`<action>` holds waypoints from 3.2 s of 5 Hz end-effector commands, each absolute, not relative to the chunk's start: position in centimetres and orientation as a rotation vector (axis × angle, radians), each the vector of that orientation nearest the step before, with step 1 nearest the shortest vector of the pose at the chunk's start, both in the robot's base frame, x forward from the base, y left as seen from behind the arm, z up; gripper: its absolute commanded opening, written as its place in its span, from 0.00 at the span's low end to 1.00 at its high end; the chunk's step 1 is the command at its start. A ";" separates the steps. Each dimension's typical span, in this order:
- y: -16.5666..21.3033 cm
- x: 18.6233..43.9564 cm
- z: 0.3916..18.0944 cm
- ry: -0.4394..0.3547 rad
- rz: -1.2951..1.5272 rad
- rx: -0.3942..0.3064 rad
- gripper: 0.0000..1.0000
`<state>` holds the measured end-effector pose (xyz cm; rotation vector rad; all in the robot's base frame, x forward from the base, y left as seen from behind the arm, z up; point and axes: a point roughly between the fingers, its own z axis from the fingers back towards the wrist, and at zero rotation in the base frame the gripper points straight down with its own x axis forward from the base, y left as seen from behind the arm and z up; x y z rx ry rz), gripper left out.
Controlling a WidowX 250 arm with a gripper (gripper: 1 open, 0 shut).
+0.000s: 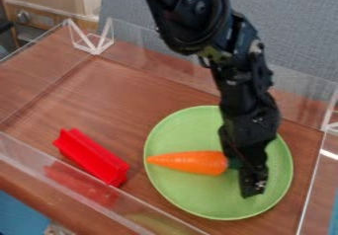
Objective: Move the carrot from the green plate to the table
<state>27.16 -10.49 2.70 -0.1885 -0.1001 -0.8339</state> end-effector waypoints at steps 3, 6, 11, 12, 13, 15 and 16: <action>-10.4 28.8 4.7 -0.114 -0.738 -0.186 0.00; -5.4 30.2 8.9 -0.153 -0.728 -0.139 0.00; 6.7 35.1 5.2 -0.048 -0.704 -0.151 0.00; 4.1 35.5 5.2 -0.027 -0.792 -0.151 0.00; 1.7 36.2 5.4 -0.014 -0.848 -0.142 0.00; 3.0 36.2 4.6 -0.008 -0.780 -0.156 0.00; 4.1 36.1 4.2 -0.007 -0.732 -0.168 0.00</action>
